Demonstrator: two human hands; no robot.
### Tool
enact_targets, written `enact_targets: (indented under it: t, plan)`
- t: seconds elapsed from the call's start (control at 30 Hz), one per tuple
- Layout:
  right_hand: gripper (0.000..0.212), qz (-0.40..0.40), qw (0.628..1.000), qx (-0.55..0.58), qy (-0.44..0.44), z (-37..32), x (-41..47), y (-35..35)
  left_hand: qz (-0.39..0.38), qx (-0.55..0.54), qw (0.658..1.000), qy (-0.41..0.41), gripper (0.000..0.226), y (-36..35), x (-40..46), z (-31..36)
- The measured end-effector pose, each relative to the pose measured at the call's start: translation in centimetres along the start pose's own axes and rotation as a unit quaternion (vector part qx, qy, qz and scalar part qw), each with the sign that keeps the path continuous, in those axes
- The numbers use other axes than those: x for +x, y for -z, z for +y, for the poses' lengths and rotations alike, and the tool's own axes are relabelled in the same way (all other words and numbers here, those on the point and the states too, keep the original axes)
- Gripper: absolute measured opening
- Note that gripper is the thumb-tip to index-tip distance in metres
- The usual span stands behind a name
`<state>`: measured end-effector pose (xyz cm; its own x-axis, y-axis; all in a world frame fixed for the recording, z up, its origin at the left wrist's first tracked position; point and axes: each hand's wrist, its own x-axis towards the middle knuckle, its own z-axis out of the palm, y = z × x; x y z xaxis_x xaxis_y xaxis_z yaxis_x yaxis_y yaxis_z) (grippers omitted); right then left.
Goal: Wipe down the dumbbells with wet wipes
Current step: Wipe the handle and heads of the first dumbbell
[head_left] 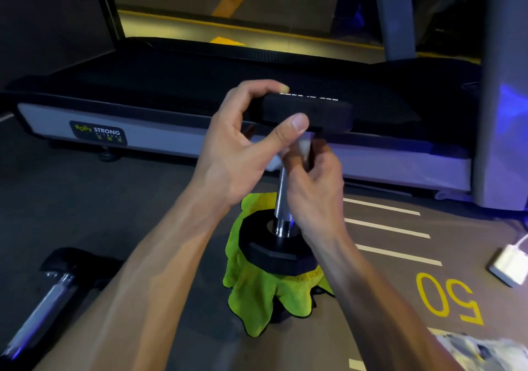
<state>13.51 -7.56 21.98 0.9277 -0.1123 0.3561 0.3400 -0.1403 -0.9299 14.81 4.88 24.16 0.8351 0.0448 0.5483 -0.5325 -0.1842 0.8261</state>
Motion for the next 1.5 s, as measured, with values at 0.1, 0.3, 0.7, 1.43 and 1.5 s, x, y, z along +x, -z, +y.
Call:
enact_targets:
  t: [0.1, 0.3, 0.7, 1.43, 1.5]
  plan:
    - [0.029, -0.040, 0.998, -0.039, -0.021, -0.7, 1.2, -0.1, -0.002, -0.003, 1.000, -0.007, 0.038, 0.1, 0.1, 0.1]
    - [0.024, -0.031, 0.999, 0.009, -0.038, -1.6, -2.1, -1.0, 0.001, -0.004, 1.000, -0.003, 0.037, 0.7, 0.2, -0.3]
    - [0.012, 0.102, 0.991, 0.068, -0.048, 0.2, -0.8, -1.5, 0.009, -0.013, 1.000, 0.002, 0.035, 1.1, -0.2, -0.3]
    - [0.052, -0.051, 0.993, 0.008, -0.105, 0.6, 2.6, -1.6, 0.009, -0.021, 1.000, 0.005, 0.036, 0.7, -0.6, 0.5]
    - [0.070, -0.113, 0.954, 0.212, -0.178, 0.2, 2.8, -1.4, 0.006, -0.031, 0.999, 0.022, 0.037, 0.7, -0.7, 0.6]
